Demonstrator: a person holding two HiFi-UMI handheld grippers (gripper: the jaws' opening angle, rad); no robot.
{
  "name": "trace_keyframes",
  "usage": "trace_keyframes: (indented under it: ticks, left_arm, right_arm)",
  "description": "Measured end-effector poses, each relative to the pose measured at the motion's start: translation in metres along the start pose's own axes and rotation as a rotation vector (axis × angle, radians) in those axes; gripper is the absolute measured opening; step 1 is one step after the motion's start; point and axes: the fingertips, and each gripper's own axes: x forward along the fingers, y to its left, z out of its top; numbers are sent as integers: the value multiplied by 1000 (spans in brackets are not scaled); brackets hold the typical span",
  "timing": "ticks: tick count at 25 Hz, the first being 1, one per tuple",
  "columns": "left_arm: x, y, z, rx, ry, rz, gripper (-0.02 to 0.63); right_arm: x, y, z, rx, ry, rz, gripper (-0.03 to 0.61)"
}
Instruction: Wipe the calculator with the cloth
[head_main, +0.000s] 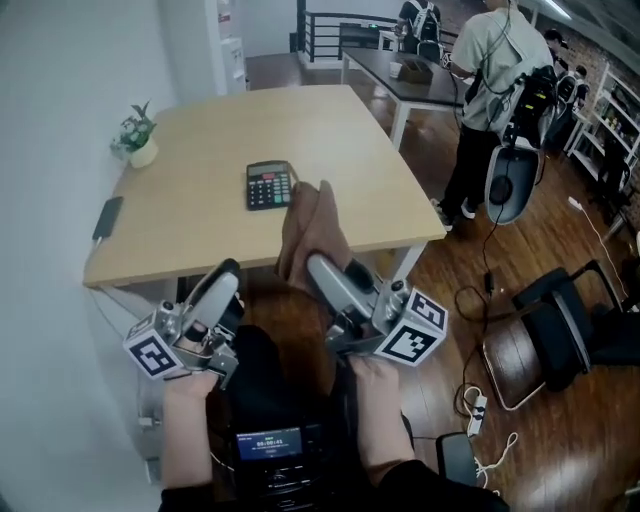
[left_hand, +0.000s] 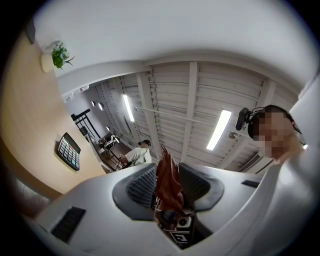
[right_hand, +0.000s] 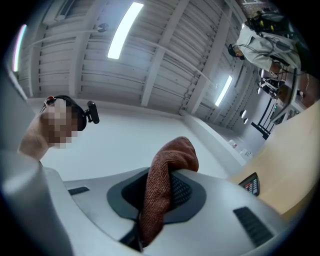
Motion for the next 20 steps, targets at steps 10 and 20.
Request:
trace_keyframes:
  ticks: [10,20]
  left_arm:
    - [-2,1,-4,-21,13,6,146]
    - [-4,4,-1,-20,2,-1,144]
  right_arm:
    - [-3,0,-2,5,-1,0,52]
    - [-5,7,1,-56,1,3,52]
